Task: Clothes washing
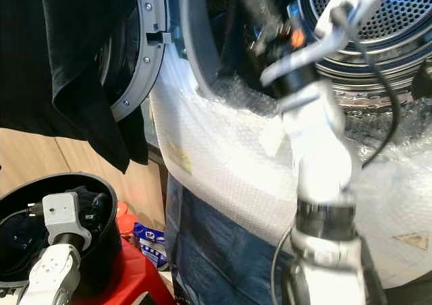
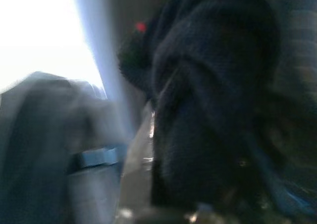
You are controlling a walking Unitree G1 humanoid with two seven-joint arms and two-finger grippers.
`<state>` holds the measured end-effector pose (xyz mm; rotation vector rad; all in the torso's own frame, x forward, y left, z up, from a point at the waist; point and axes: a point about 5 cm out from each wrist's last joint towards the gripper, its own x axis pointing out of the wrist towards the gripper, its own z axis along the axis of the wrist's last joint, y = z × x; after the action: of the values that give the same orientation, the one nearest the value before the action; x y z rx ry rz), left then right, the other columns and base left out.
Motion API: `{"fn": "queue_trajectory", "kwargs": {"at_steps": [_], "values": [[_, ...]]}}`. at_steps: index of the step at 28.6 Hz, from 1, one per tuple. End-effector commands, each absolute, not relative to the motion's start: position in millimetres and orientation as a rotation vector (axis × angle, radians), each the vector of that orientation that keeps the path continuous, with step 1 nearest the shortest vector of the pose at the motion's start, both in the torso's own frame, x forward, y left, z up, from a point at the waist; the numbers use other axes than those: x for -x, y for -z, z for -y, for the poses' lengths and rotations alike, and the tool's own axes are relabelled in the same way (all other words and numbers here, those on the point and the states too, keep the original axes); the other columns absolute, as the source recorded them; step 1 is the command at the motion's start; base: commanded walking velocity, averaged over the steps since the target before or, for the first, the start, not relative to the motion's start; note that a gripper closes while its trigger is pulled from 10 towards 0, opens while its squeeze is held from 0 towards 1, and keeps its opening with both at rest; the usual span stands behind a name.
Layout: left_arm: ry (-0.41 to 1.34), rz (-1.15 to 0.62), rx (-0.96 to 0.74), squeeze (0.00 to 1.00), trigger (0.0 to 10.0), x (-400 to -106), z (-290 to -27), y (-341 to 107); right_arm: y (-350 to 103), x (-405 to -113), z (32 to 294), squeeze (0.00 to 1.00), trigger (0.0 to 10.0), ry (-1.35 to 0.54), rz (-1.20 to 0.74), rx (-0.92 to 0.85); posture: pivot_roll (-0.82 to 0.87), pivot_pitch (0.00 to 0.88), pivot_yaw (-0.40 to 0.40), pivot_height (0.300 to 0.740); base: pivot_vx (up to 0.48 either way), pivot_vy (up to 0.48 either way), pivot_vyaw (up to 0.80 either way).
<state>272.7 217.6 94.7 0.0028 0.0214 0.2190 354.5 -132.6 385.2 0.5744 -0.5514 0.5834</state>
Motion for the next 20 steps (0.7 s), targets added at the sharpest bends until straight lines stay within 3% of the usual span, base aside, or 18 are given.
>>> {"fn": "queue_trajectory", "kwargs": {"at_steps": [1,3,6,7,8,12,13,14,20], "values": [[-0.223,-0.015,0.001,0.00,10.0,-275,-216,-96,-385,-366,143,0.00,0.0,-0.474,0.525,-0.571,0.00,0.000,-0.036,0.740,0.000,0.000,0.00],[-0.223,-0.016,0.000,0.00,10.0,-276,-217,-96,-388,-378,145,0.00,0.0,-0.388,0.465,-0.524,0.00,0.000,-0.037,0.740,0.000,0.000,0.00],[-0.225,-0.024,-0.005,0.00,10.0,-277,-218,-95,-380,-403,161,0.00,0.0,-0.084,0.291,-0.471,-0.01,0.000,-0.039,0.740,0.000,0.000,0.00],[-0.225,-0.024,-0.005,0.00,10.0,-277,-218,-95,-380,-403,161,0.00,0.0,-0.084,0.291,-0.471,-0.01,0.000,-0.039,0.740,0.000,0.000,0.00],[-0.230,-0.029,-0.002,0.00,10.0,-277,-218,-95,-379,-411,177,0.00,10.0,0.104,0.250,-0.437,0.00,0.000,-0.045,0.740,0.000,0.000,0.00],[-0.237,-0.032,0.001,0.00,10.0,-277,-218,-94,-383,-416,174,0.00,10.0,0.129,0.254,-0.310,0.01,0.000,-0.053,0.740,0.000,0.000,0.00],[-0.236,-0.034,-0.002,0.00,10.0,-277,-218,-94,-383,-416,172,0.69,10.0,0.135,0.255,-0.273,0.01,0.000,-0.053,0.740,0.000,0.000,0.00],[-0.235,-0.038,-0.006,0.00,10.0,-276,-218,-93,-382,-417,171,1.00,10.0,0.154,0.252,-0.240,0.01,0.000,-0.053,0.740,0.000,0.000,0.00],[-0.240,-0.046,-0.008,0.00,10.0,-272,-221,-91,-379,-420,168,1.00,10.0,0.170,0.230,-0.261,0.02,0.000,-0.051,0.740,0.000,0.000,0.00]]}}
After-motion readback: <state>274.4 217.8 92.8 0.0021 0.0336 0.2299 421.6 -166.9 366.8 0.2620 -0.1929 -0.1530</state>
